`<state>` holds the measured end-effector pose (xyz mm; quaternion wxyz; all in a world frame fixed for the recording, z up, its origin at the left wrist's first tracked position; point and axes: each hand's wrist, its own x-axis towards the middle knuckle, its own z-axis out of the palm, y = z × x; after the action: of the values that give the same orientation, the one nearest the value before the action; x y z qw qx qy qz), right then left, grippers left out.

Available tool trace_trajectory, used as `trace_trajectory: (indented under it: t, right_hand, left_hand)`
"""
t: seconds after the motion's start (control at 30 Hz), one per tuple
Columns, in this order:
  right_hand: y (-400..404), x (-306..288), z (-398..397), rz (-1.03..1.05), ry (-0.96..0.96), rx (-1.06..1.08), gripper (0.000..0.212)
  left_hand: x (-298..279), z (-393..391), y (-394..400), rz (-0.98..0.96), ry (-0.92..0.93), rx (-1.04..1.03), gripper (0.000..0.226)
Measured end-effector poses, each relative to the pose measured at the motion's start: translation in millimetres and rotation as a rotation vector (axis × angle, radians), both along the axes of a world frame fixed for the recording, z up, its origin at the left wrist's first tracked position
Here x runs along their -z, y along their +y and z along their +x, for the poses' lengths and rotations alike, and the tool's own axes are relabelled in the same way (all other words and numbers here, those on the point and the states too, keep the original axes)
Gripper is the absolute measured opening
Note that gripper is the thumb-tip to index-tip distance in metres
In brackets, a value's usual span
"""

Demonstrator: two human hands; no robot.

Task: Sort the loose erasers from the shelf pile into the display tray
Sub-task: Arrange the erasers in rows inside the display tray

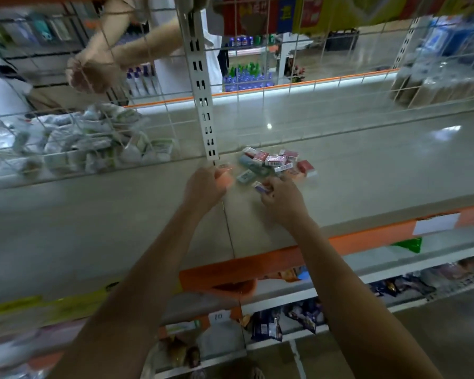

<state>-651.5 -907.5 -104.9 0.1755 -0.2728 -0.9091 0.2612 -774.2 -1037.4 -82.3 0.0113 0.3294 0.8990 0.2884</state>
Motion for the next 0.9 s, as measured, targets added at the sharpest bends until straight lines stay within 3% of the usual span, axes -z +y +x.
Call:
trace_trajectory:
  t: [0.17, 0.4, 0.9]
  right_hand:
    - [-25.1, -2.3, 6.6, -0.075, 0.104, -0.109, 0.027]
    - [-81.5, -9.7, 2.7, -0.157, 0.110, -0.418, 0.026]
    - [-291.9, -38.9, -49.9, -0.188, 0.082, -0.801, 0.025]
  left_hand:
    - [-0.5, 4.3, -46.9, 0.070, -0.173, -0.074, 0.032]
    - [-7.5, 25.2, -142.9, 0.382, -0.489, -0.117, 0.035]
    - [-28.4, 38.8, -375.4, 0.494, -0.561, -0.271, 0.031]
